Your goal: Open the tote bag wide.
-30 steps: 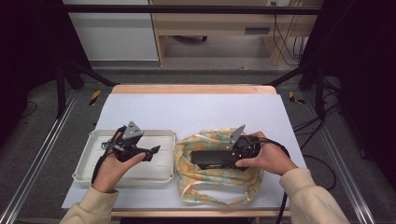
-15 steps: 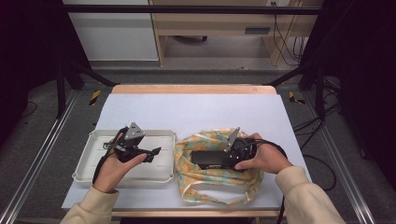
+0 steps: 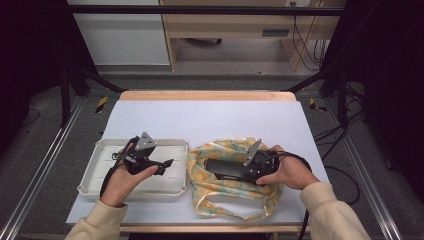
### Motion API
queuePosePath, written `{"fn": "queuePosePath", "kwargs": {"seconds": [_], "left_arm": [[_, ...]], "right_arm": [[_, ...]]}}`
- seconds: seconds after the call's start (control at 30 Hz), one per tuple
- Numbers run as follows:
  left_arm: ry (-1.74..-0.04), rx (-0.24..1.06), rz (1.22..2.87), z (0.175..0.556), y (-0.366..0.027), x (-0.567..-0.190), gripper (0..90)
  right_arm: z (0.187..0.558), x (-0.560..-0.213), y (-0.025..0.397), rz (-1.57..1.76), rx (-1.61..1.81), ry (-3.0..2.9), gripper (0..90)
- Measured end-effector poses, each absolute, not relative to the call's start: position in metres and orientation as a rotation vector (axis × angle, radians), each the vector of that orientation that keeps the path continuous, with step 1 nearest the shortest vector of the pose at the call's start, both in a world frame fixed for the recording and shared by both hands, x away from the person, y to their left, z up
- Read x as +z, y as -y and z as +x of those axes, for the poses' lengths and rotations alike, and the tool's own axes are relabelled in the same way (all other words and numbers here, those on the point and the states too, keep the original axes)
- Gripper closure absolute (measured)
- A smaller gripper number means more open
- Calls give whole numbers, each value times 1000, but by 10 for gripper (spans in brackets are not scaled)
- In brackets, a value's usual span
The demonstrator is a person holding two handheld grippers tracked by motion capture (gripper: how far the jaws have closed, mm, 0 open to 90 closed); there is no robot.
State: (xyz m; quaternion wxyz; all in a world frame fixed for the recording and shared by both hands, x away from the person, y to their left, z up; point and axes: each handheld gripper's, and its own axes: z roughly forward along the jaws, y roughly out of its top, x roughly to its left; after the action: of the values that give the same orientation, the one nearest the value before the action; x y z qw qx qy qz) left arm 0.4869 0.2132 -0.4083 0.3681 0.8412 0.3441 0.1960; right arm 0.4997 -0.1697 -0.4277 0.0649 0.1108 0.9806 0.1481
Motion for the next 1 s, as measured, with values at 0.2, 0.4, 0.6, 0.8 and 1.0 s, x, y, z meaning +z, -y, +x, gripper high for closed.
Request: {"fn": "queuePosePath", "kwargs": {"seconds": [0.2, 0.4, 0.6, 0.8, 1.0], "left_arm": [[-887, 502, 2157, 487, -214, -408, 162], [-888, 502, 2159, 487, -214, -408, 162], [-885, 501, 2162, 487, -214, -408, 162], [-887, 500, 2163, 487, -214, -408, 162], [-884, 497, 2168, 487, -214, -408, 161]], "right_arm": [[494, -426, 174, 322, 500, -2927, 432], [491, -420, 178, 329, 556, -2902, 433], [490, -415, 180, 330, 576, -2884, 432], [490, -414, 184, 346, 560, -2878, 431], [490, -410, 190, 373, 602, -2864, 432]]}}
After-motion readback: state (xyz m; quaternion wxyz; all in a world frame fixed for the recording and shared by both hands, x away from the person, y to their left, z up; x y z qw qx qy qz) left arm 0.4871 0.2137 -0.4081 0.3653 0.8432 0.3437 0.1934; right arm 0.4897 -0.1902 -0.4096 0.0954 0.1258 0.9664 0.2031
